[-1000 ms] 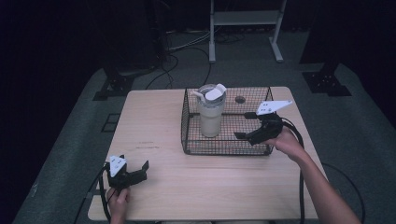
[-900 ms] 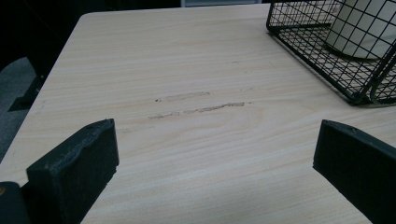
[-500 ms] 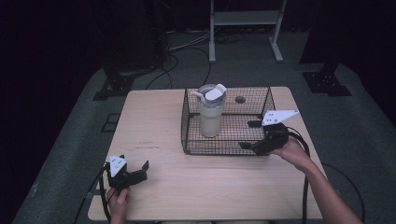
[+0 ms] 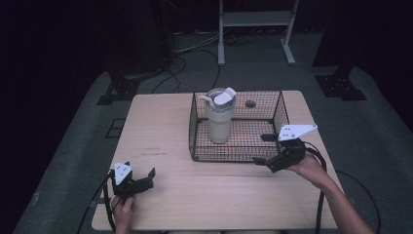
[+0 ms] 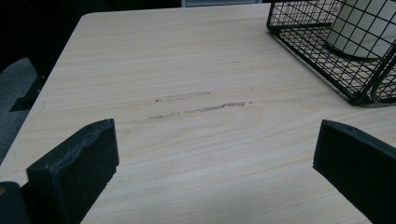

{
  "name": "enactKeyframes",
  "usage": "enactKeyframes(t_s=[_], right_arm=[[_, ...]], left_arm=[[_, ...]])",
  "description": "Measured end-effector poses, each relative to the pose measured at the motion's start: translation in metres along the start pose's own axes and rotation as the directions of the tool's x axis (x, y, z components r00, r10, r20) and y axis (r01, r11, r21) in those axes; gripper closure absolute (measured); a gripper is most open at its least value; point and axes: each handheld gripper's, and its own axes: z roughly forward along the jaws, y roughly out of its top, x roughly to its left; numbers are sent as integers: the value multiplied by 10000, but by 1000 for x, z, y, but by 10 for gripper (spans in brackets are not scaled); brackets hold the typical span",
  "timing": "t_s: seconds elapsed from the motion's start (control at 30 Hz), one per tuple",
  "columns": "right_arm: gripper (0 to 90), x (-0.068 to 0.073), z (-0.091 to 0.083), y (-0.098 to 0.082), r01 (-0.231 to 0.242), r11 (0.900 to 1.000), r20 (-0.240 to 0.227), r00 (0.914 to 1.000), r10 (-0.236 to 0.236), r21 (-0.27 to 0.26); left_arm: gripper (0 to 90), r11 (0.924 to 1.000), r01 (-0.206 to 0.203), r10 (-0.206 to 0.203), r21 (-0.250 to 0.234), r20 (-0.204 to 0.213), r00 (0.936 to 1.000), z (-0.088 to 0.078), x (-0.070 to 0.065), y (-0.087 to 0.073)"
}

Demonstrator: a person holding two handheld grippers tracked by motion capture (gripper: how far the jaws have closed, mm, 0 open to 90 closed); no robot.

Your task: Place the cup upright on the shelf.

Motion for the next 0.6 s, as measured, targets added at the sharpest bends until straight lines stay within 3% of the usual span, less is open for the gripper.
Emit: enactKeyframes(t_s=[0.6], right_arm=[[90, 28, -12, -23, 336, 9993, -412, 9986, -342, -170]], left_arm=[[0, 10000, 12, -12, 28, -5, 10000, 0, 0, 0]])
